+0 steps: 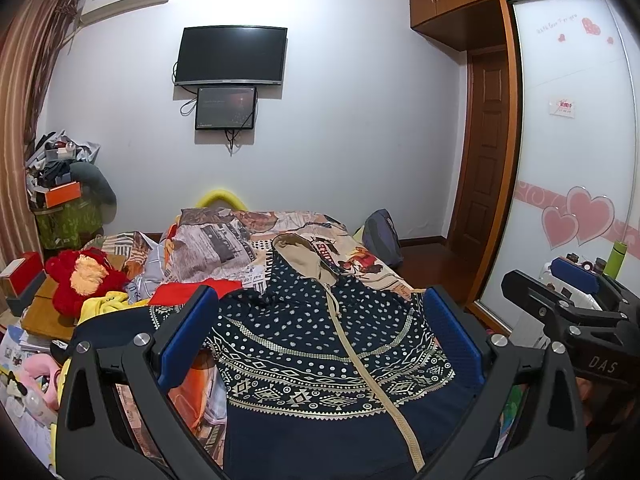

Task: Fold large clothes

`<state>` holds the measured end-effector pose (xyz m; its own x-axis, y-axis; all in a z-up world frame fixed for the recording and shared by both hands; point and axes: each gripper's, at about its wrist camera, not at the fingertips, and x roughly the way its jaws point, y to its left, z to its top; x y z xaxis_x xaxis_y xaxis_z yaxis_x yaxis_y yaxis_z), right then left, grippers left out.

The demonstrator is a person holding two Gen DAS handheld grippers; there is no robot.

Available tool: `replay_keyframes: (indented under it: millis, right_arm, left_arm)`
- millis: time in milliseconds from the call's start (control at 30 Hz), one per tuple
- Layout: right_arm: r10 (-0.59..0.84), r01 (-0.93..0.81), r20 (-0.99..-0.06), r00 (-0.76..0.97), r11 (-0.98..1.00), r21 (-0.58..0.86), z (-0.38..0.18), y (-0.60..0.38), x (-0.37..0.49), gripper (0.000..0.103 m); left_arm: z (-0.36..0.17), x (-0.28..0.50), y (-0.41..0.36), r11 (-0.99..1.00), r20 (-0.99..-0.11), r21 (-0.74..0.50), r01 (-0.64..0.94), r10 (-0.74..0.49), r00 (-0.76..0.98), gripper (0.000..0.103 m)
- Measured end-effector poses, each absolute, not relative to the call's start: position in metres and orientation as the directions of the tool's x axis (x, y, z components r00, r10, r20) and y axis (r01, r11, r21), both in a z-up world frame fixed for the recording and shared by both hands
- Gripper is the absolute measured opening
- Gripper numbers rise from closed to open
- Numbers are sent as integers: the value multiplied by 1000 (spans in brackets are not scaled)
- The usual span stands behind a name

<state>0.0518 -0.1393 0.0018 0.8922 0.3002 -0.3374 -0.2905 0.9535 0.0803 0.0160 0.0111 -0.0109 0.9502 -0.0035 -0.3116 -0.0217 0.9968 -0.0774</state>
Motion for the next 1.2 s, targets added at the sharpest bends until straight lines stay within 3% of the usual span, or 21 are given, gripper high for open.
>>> replay_keyframes:
  millis: [833,1200]
  right_arm:
    - [303,-297,-377,875,952,75,-2,-131,74,103]
    - [309,-318,-419,854,947,49,-15,-109,122,103]
  left_arm:
    - [-21,44,30,994,-343,-101,-43,6,939,103]
    - [-32,87,86,988,-362,-111,-107,60,930,103]
